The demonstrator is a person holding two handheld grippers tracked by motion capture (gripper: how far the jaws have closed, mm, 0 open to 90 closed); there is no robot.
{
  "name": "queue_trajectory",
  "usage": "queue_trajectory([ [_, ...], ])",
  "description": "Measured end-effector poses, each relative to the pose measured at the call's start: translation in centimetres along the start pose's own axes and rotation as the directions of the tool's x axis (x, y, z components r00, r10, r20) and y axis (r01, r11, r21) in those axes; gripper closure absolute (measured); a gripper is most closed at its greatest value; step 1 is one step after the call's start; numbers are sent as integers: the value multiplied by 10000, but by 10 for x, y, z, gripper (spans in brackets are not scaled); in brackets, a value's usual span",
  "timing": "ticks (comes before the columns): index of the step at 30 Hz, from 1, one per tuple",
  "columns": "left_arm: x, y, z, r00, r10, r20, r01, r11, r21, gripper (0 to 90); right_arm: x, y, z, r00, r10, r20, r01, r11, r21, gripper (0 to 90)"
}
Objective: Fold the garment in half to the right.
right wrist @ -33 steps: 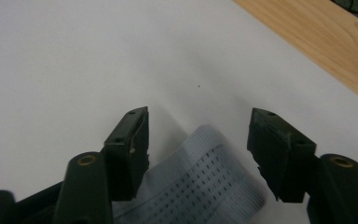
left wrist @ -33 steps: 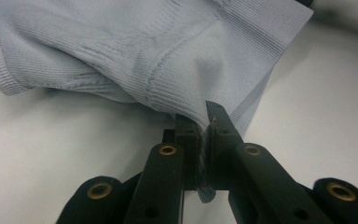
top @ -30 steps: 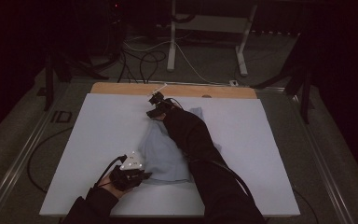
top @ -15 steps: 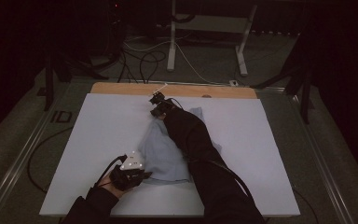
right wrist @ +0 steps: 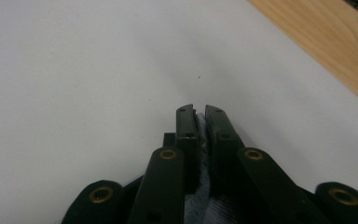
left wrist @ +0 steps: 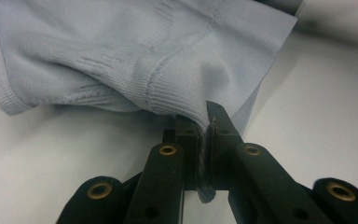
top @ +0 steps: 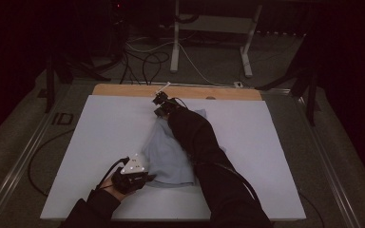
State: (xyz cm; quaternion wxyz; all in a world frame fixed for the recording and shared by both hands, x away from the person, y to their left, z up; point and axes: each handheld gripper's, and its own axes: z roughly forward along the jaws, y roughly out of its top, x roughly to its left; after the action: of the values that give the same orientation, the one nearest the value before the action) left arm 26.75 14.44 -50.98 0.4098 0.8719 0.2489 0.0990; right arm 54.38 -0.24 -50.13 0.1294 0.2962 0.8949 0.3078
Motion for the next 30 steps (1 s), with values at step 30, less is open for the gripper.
queue_trajectory([
  [30,7,25,-2,9793,1781,962,-1818,9829,310,870,-10,3,-50,9918,-1027,-757,985,9935,-573,857],
])
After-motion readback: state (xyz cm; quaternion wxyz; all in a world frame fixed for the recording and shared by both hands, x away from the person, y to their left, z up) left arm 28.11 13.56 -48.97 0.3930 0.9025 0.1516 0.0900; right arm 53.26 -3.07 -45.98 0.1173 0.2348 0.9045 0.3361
